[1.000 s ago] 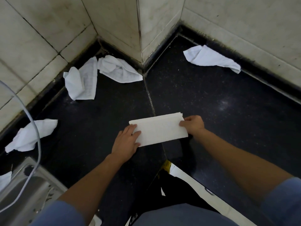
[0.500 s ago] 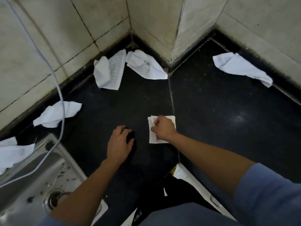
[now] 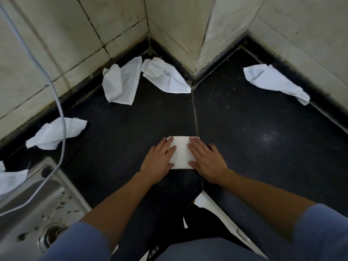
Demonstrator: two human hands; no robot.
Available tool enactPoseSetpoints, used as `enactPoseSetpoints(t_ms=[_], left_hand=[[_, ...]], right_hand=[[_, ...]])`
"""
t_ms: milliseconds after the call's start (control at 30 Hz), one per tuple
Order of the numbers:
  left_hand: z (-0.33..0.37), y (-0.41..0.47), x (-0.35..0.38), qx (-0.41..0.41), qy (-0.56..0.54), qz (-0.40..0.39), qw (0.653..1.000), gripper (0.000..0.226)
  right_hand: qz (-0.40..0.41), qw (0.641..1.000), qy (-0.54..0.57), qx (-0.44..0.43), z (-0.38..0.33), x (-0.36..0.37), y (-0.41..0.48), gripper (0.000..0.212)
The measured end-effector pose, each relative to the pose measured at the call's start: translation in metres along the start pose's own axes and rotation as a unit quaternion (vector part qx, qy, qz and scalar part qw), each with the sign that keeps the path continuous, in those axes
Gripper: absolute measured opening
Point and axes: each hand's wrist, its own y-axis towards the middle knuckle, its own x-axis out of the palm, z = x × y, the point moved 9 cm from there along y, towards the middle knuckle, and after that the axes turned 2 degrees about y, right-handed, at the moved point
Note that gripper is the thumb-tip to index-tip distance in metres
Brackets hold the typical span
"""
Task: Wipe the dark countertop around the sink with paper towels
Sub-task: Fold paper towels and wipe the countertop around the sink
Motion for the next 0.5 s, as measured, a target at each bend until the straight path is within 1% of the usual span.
enactPoseSetpoints(t_ms=[33,100,167,233,300,367,433,500], left_hand=[[-0.003,0.001,0.001,-0.001,0.001,-0.006,1.000,0.067],[-0.007,0.000,0.001,0.006,0.006,-0.016,1.000,0.069],[-0.007,-0.001,0.002,0.008,0.017,-0.035,0.999,0.069],[-0.007,-0.003,-0.002,0.003,0.020,-0.035,0.999,0.069],[-0.010,-0.010,-0.008,-0.016,-0.002,-0.017,1.000,0.066],[-0.018,-0.021,-0.016,-0.043,-0.033,0.016,0.998,0.060],[-0.028,-0.036,-0.020,-0.066,-0.045,0.038,0.996,0.055],[-0.041,-0.049,-0.022,-0.086,-0.041,0.046,0.994,0.051]], right_hand=[[-0.025,1.000,-0.002,0.004,0.005,0.006,-0.002,0.067],[-0.062,0.998,-0.004,0.003,0.012,0.013,-0.003,0.072],[-0.061,0.998,-0.019,-0.009,0.014,0.010,-0.004,0.073],[-0.068,0.997,-0.024,-0.016,0.014,0.005,0.000,0.074],[-0.049,0.999,0.008,-0.011,0.011,-0.010,0.010,0.072],[-0.032,0.999,0.043,0.008,0.006,-0.026,0.029,0.064],[-0.056,0.996,0.064,0.036,0.003,-0.032,0.051,0.062],[-0.115,0.986,0.096,0.076,0.002,-0.031,0.068,0.057]])
